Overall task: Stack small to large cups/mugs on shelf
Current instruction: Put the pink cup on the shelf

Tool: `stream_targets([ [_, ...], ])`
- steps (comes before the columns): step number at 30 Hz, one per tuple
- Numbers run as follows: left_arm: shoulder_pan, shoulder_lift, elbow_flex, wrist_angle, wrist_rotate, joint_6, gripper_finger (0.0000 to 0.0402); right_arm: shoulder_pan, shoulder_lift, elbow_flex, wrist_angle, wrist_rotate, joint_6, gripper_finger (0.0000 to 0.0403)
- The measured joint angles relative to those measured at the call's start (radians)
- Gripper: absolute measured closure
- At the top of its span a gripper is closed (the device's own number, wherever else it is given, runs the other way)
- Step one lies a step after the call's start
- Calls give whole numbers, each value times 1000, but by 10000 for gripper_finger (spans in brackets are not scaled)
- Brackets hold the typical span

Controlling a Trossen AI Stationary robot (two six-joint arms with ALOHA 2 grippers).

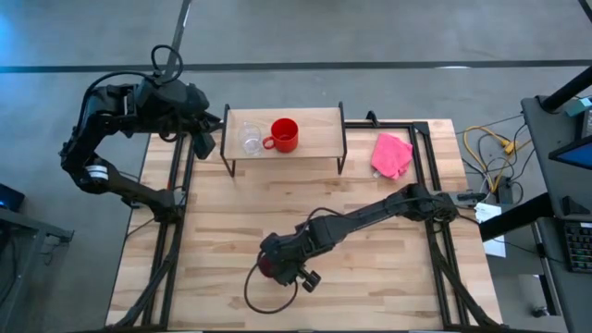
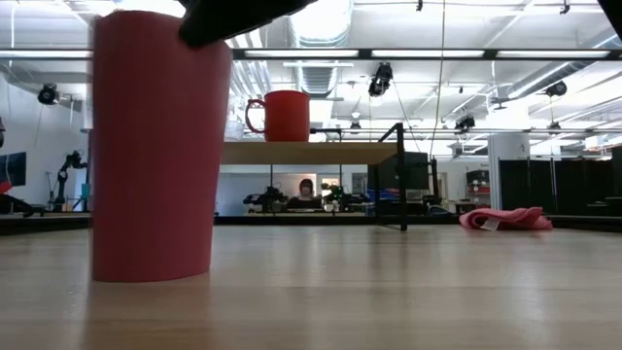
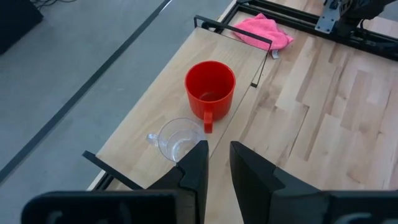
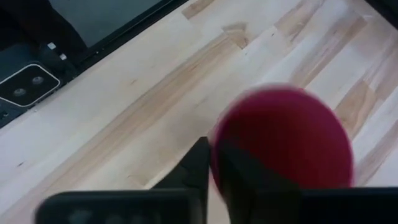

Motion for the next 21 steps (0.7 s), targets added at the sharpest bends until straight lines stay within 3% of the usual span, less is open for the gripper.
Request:
stream_targets([
  [11, 1, 0, 0, 0, 0, 0, 350, 0, -6, -15, -13, 36, 5, 393],
  [15, 1, -1, 0, 0, 0, 0, 350, 0, -15, 50, -145, 138, 9, 394],
  [21, 0, -1, 0, 0, 0, 0, 350, -5, -48, 195, -456, 175, 134, 394],
])
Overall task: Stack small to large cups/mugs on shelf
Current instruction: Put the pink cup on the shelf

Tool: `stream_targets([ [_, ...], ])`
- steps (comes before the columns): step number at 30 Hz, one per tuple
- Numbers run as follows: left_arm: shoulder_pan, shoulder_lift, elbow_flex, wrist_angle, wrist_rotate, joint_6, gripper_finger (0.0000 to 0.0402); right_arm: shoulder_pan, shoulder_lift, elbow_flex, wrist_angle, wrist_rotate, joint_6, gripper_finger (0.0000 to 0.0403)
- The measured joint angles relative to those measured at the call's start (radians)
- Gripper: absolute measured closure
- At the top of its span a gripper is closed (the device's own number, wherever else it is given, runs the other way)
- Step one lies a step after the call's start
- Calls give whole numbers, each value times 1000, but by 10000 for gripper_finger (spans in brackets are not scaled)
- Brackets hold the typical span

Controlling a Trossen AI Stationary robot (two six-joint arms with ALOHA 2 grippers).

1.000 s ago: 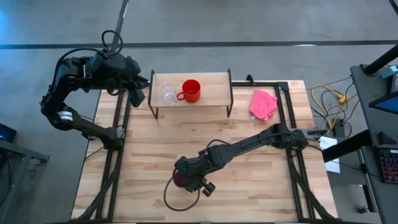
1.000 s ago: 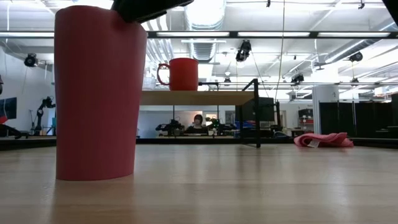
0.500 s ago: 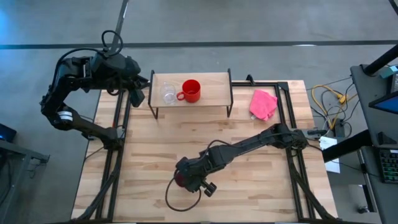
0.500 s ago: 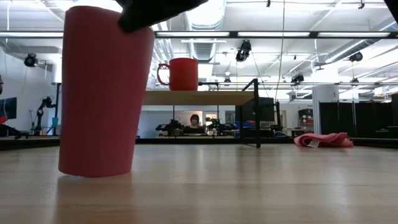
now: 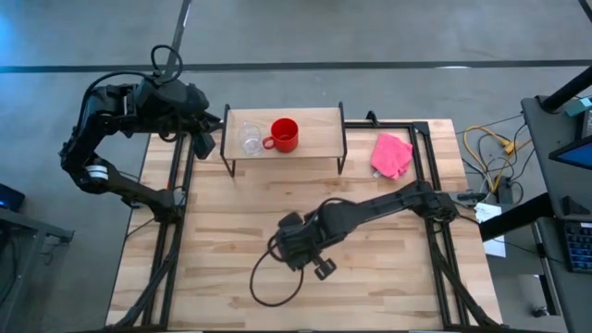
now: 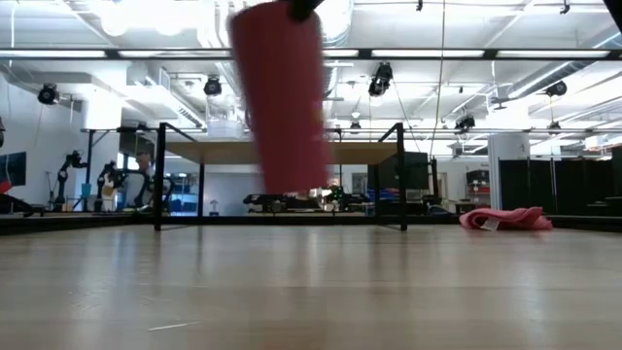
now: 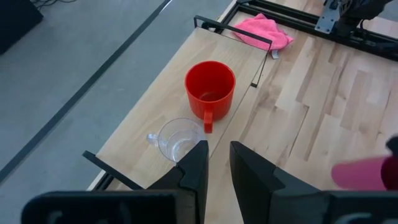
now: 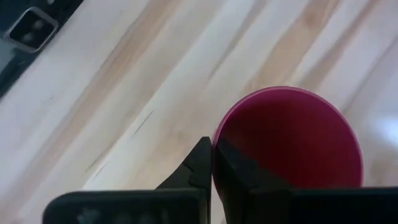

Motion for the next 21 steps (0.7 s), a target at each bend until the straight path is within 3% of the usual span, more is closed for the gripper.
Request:
stream_targets([
  [5, 0, 0, 0, 0, 0, 0, 350, -4, -3, 132, -204, 36, 97, 394],
  [11, 0, -3, 0, -1, 0, 0, 350, -32, -102, 107, -268, 199, 133, 394],
  [14, 0, -6, 0, -2, 0, 0, 350, -78, -160, 107, -294, 259, 178, 394],
  [21, 0, -7, 0, -25, 1, 0, 350, -255, -300, 107, -285, 282, 200, 394],
])
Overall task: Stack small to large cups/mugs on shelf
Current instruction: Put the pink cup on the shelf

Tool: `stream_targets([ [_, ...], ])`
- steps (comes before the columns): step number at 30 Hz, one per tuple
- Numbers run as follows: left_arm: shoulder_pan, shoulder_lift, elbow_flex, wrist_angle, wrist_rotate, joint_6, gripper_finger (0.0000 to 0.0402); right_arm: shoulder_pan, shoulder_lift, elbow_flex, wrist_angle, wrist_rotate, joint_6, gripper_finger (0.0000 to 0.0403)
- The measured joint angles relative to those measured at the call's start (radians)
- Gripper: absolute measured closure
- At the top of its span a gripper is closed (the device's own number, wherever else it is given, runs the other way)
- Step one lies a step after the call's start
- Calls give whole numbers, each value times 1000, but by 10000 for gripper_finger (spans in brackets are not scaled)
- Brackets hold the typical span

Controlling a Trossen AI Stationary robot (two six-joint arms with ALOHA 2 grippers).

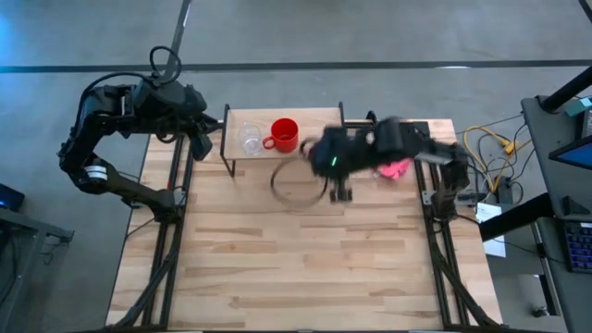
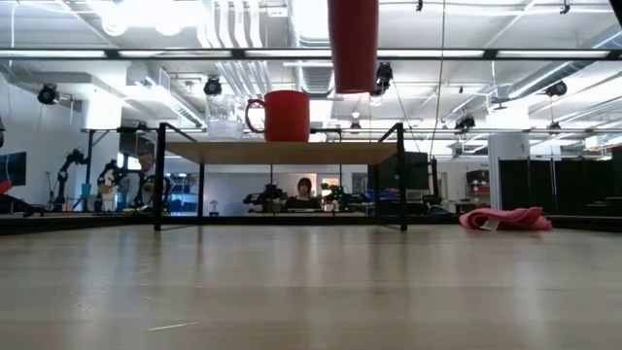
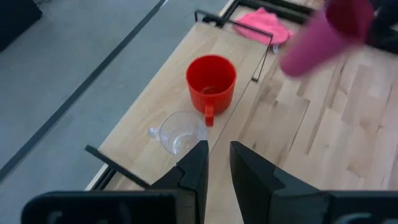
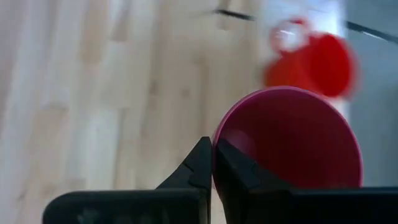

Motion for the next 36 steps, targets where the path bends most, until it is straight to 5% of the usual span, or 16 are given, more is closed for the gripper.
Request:
stream_targets([
  [7, -1, 7, 0, -11, 4, 0, 350, -208, -67, 0, 58, -3, -19, 394],
  [14, -1, 19, 0, -11, 4, -1, 350, -344, -46, 0, 84, -159, -73, 394],
  [32, 0, 28, 0, -11, 5, -2, 350, -406, 88, 0, 92, -227, -152, 394],
  [36, 0, 26, 0, -11, 5, -2, 350, -442, 88, 0, 113, -313, -154, 394],
])
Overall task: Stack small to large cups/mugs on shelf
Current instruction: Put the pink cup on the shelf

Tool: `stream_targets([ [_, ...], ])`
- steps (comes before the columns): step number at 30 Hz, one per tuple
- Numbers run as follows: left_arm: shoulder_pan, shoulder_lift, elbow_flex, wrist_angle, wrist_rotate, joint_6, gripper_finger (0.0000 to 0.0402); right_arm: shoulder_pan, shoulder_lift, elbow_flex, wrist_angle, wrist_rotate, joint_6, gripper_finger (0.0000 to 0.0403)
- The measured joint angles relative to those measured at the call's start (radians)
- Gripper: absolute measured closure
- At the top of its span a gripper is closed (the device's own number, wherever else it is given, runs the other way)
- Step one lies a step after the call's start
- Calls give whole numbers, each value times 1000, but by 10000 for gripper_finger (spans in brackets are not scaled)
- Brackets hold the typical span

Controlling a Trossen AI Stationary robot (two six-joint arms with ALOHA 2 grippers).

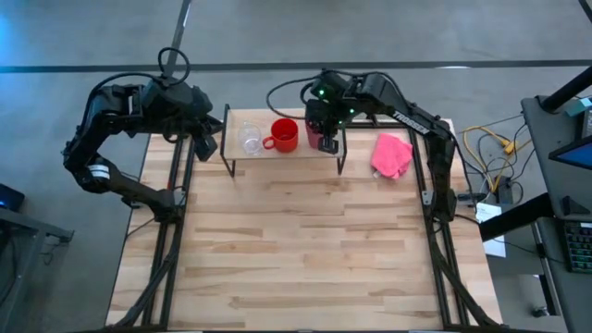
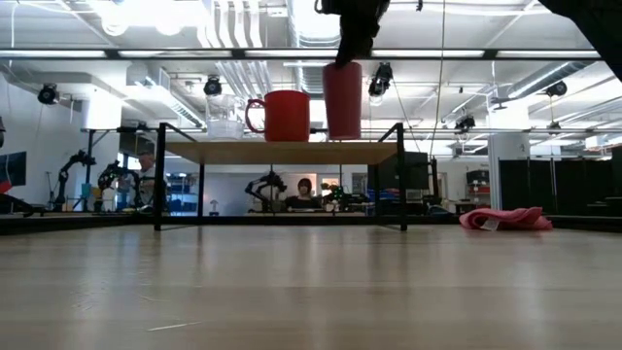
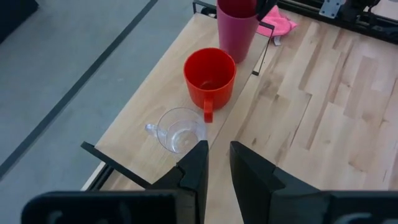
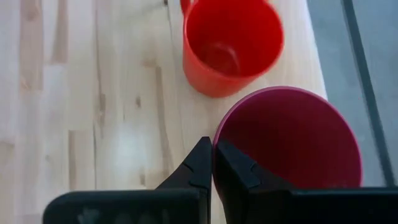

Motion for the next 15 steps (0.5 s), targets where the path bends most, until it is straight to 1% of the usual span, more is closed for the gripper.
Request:
stream_targets([
  [6, 0, 0, 0, 0, 0, 0, 350, -33, -5, 0, 16, -17, 7, 394],
  [10, 0, 0, 0, 0, 0, 0, 350, -46, -3, 0, 19, -96, 10, 394],
  [15, 0, 0, 0, 0, 0, 0, 350, -49, 3, 0, 22, -108, 16, 394],
])
